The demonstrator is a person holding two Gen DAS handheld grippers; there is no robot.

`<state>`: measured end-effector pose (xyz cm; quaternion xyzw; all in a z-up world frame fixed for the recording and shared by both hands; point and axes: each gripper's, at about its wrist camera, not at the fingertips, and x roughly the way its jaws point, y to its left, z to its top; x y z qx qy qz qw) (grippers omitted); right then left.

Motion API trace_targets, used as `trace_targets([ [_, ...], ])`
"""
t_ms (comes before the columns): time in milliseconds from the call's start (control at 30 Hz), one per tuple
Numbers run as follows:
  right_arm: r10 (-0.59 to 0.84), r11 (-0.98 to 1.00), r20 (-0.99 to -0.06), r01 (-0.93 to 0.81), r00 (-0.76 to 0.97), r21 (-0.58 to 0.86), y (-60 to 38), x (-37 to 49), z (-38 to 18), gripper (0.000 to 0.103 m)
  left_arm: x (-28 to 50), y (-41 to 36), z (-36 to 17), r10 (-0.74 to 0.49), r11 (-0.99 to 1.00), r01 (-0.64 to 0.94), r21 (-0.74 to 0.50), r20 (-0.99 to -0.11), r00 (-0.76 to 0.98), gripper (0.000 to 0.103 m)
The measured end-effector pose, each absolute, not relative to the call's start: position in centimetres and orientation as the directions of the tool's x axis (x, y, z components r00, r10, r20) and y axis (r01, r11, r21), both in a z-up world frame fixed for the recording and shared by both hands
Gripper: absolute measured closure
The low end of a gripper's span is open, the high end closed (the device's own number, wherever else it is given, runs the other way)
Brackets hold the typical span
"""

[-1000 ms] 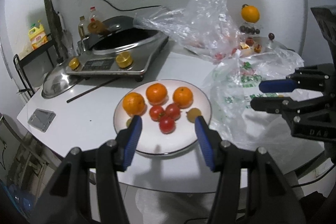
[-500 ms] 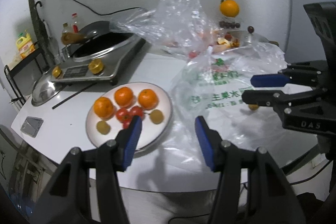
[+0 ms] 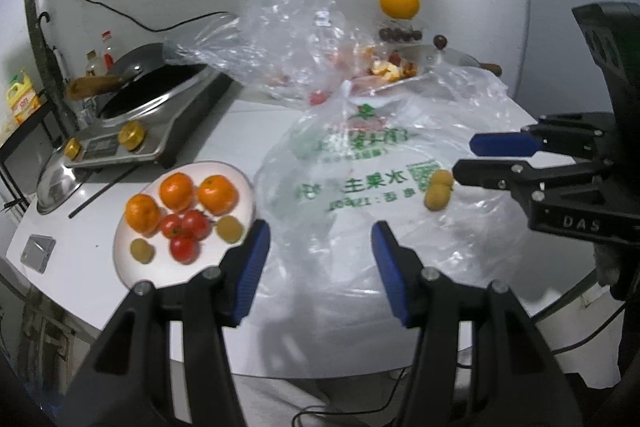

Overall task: Organize fruits
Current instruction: 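Move both open grippers back over the yellow fruits on the bag, then grasp a yellow fruit with the right gripper while the left gripper grasps another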

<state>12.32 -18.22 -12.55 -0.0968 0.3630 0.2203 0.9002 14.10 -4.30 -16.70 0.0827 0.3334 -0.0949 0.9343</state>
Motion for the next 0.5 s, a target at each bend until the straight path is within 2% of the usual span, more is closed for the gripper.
trace_targets([
  [333,0.300,0.909,-0.702,-0.418,0.646,0.005,-22.0,12.7,-13.4,0.068,15.3,-7.2,-17.3,-0.172,0.954,0.290,0.071,-0.663,0.729,0.047],
  [367,0.301,0.909,-0.703,-0.416,0.644,0.008,-22.3,12.7,-13.5,0.068,15.4,-7.4,-17.3,-0.172,0.954,0.292,0.072,-0.665,0.726,0.040],
  [400,0.301,0.910,-0.704,-0.415,0.643,0.010,-22.5,12.8,-13.7,0.068,15.5,-7.6,-17.4,-0.176,0.953,0.295,0.070,-0.666,0.725,0.019],
  [433,0.301,0.910,-0.705,-0.413,0.642,0.013,-22.7,12.9,-13.8,0.068,15.5,-7.8,-17.4,-0.184,0.952,0.299,0.063,-0.665,0.724,0.013],
  [500,0.303,0.911,-0.707,-0.411,0.639,0.019,-23.0,13.1,-14.0,0.068,15.6,-8.1,-17.5,-0.193,0.950,0.306,0.055,-0.669,0.718,0.013],
])
